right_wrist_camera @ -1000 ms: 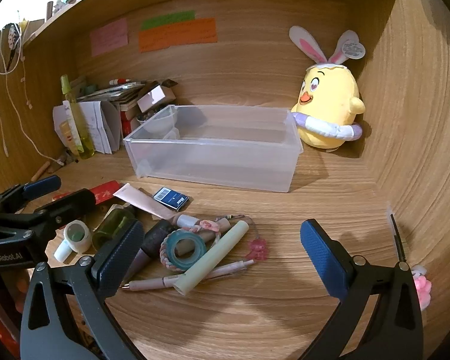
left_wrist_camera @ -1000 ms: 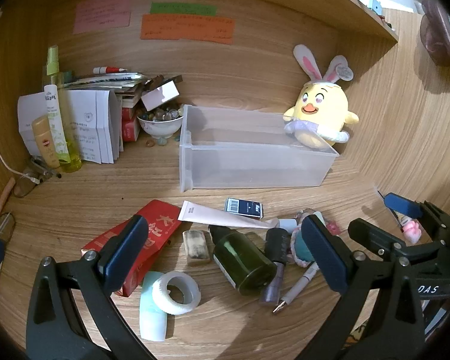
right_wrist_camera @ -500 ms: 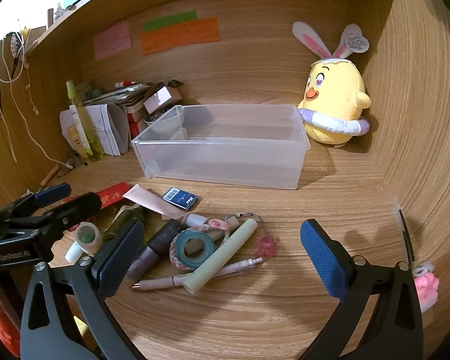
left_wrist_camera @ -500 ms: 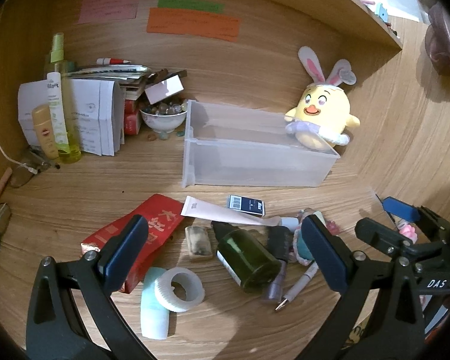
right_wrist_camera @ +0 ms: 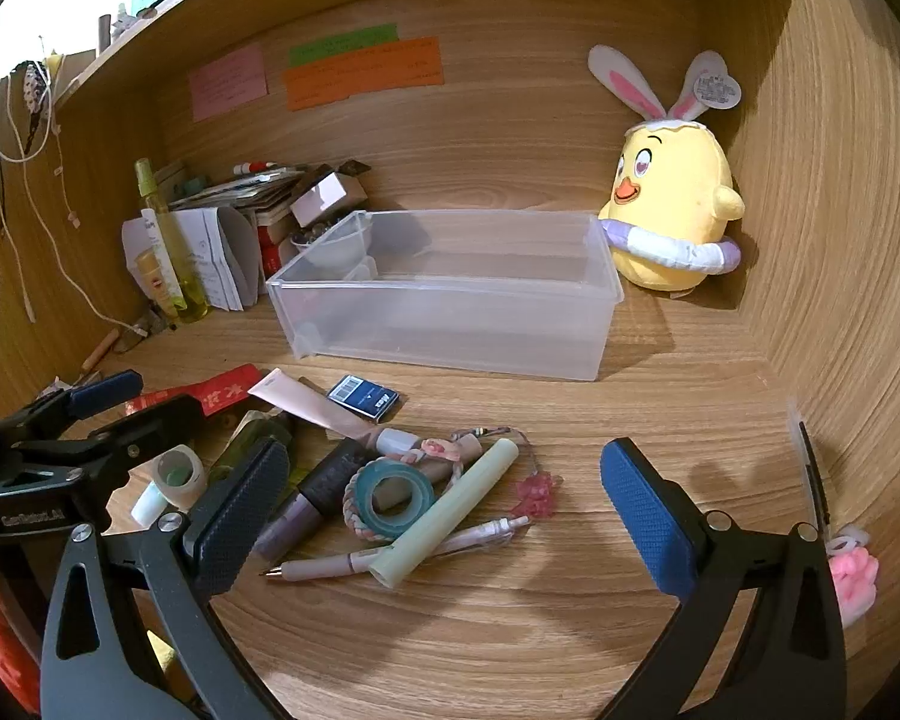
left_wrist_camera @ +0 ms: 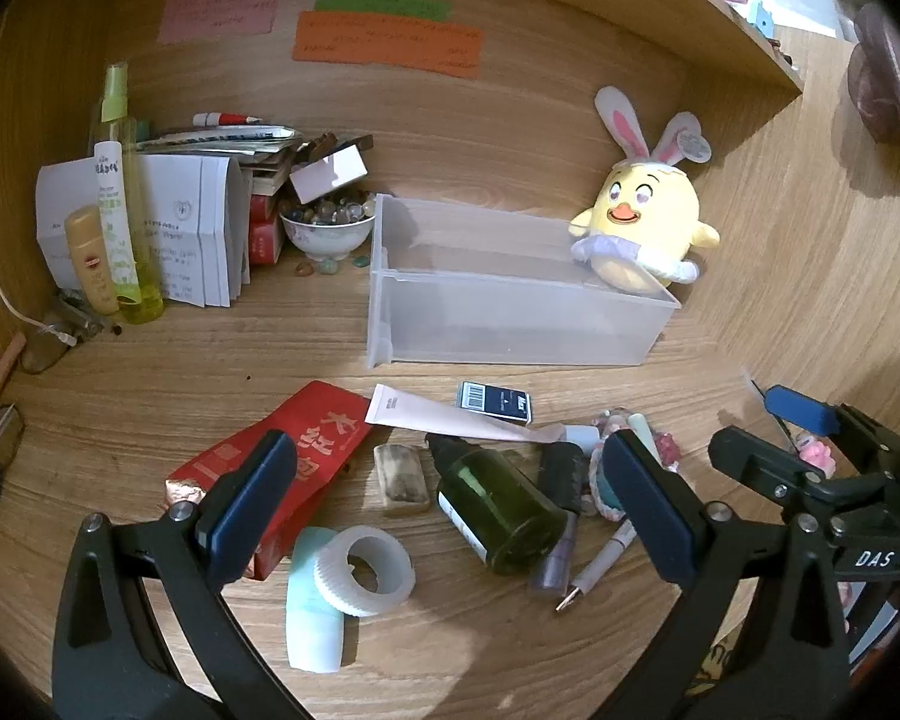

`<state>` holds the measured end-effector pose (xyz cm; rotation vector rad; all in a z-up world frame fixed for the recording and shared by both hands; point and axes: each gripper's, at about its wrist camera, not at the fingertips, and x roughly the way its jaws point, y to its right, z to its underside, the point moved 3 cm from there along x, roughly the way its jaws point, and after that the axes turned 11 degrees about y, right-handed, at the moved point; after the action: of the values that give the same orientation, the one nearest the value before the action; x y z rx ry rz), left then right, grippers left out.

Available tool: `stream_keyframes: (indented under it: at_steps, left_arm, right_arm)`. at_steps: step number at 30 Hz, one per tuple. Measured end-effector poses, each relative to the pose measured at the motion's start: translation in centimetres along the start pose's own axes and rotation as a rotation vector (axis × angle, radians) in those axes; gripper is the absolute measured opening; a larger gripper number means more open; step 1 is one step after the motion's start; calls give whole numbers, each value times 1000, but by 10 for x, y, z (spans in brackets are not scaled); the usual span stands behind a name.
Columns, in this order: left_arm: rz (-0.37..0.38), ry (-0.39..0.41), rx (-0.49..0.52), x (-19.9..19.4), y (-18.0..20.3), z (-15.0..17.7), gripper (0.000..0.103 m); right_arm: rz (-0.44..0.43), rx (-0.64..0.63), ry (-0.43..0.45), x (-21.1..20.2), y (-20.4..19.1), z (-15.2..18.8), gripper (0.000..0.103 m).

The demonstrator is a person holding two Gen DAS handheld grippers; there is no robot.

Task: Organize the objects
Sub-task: 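Move both tools toward the scattered items in front of the box, then grasp the red tea packet with the left tool while the right tool grasps the green highlighter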

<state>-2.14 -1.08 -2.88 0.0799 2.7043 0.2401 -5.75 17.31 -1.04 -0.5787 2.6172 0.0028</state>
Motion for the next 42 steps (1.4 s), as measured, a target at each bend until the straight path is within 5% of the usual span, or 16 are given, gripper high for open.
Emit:
stream_keyframes:
  at_steps: [9,15,18,27,37,42]
  left_arm:
    - [15,-17,-5,-2,-13,0,103]
    - [-49,-48,-9,3,-41,2,103]
    - [-78,-84,4,9,-56,3,89]
    - [-133,-156,13,18,-84,17,83]
    - [-107,-228,4,23,-96,35,83]
    - [-88,-225,-8,27,-96,34,75]
  right_arm:
    - [-29,-6,-30,9,-5,10,103]
    - [-19,14,-66,18,4,19,103]
    - [-10,38,-82,23,11,22,102]
    - [-23,94,-145,34,22,34,87]
    - [-24,161,-192,53,26,39,53]
    - [-7,186,-202,60,32,36,47]
